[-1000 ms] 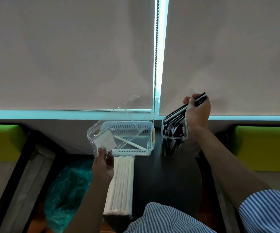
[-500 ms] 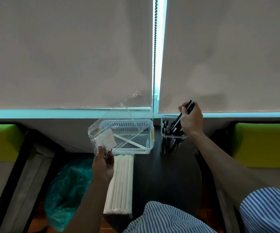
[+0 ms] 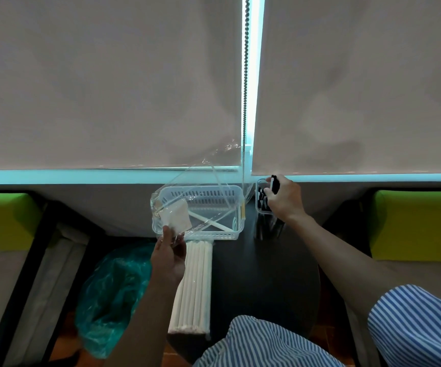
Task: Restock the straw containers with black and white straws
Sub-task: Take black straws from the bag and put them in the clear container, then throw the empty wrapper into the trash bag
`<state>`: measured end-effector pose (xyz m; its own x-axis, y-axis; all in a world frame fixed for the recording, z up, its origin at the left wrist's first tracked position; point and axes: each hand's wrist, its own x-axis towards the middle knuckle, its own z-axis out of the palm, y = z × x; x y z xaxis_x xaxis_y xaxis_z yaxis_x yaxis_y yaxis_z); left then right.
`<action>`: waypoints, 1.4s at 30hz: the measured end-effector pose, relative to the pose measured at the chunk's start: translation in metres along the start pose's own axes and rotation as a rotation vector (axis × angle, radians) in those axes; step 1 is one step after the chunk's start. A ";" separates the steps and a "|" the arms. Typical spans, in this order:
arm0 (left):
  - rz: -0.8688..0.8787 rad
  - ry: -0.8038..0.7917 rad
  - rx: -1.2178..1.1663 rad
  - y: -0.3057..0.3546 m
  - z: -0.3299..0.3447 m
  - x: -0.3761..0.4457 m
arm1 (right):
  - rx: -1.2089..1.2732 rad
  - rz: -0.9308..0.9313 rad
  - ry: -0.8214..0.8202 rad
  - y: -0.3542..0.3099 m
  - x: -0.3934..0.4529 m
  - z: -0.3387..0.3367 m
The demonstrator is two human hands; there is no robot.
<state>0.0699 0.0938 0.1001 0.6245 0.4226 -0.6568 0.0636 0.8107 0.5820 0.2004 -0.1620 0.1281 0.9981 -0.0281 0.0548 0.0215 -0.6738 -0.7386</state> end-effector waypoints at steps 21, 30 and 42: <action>-0.017 -0.005 0.023 -0.014 -0.026 -0.009 | -0.210 -0.105 -0.235 0.007 -0.011 0.004; -0.029 0.049 0.057 -0.021 -0.030 -0.020 | -0.128 -0.167 -0.157 -0.003 -0.015 0.001; -0.112 -0.116 0.427 -0.042 -0.048 -0.031 | 0.485 0.341 -0.418 -0.001 -0.052 -0.043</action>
<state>0.0105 0.0663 0.0725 0.6769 0.2738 -0.6832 0.4360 0.5987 0.6719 0.1457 -0.1917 0.1547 0.8905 0.1719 -0.4213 -0.3682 -0.2718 -0.8891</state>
